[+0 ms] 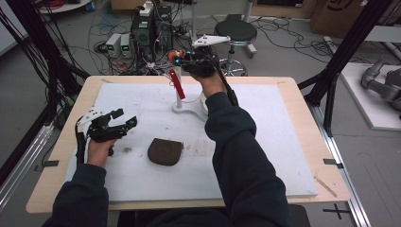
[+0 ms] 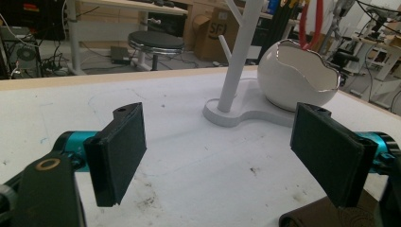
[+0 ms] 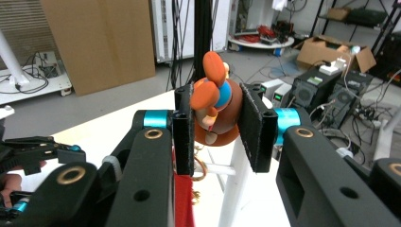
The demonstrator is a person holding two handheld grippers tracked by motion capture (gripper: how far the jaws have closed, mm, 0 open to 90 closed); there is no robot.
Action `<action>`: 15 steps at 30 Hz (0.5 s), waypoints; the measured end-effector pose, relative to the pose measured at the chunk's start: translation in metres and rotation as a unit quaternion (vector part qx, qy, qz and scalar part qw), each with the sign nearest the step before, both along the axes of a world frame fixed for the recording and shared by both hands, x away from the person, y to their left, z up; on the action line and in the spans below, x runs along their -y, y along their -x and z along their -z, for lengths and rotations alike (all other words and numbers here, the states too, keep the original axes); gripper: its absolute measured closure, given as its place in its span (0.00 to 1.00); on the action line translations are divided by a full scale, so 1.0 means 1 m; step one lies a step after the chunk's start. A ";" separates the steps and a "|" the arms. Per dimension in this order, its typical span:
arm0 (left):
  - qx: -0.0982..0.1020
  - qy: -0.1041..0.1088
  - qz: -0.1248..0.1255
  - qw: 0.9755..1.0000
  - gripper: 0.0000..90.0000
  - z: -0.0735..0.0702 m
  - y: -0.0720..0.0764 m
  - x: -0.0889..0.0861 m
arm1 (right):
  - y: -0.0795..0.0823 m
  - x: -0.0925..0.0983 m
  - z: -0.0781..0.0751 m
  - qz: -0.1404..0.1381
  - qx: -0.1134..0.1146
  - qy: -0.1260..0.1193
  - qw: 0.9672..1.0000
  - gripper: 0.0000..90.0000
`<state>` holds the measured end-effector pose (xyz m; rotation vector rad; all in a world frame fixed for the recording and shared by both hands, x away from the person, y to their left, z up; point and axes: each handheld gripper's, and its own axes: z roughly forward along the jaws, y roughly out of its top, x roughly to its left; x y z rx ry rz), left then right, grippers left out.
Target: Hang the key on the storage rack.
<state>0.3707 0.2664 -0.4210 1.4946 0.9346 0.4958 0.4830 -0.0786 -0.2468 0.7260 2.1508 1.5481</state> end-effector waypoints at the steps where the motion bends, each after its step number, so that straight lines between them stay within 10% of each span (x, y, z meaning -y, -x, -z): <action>1: 0.000 0.002 -0.001 1.000 0.21 0.000 0.000 0.000 | -0.001 0.000 0.001 0.001 -0.002 0.001 1.000 0.77; 15: 0.000 0.002 -0.001 1.000 0.21 0.000 0.000 0.000 | -0.005 -0.005 0.004 -0.007 0.017 0.012 1.000 0.77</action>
